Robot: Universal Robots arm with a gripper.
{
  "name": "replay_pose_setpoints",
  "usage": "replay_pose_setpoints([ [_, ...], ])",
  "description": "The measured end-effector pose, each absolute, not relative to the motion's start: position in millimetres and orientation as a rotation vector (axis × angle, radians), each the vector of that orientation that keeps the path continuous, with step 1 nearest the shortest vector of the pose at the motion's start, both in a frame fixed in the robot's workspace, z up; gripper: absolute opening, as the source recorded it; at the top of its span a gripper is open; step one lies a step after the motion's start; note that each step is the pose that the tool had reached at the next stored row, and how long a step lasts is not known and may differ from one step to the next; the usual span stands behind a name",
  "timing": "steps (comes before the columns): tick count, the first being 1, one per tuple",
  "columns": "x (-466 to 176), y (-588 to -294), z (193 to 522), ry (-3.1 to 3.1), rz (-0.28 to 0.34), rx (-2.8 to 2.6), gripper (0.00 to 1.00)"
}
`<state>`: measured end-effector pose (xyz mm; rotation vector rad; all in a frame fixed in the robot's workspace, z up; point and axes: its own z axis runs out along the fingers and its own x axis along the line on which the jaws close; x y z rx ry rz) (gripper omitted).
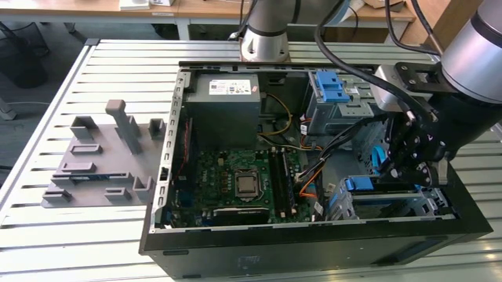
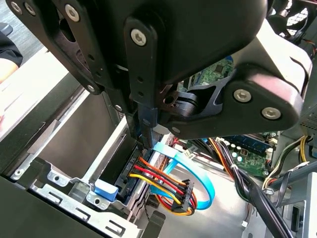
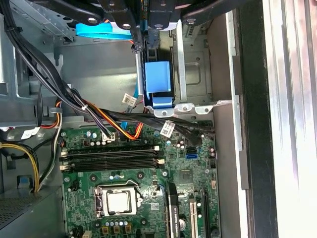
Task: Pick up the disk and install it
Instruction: 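Insert the second disk wire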
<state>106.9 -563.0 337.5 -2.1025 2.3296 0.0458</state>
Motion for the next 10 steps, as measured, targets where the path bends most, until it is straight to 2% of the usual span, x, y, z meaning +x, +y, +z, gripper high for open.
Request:
replay_pose_setpoints([
  [10, 108.9, -563.1, 335.4, 2.33, 0.046, -2.103, 0.16],
])
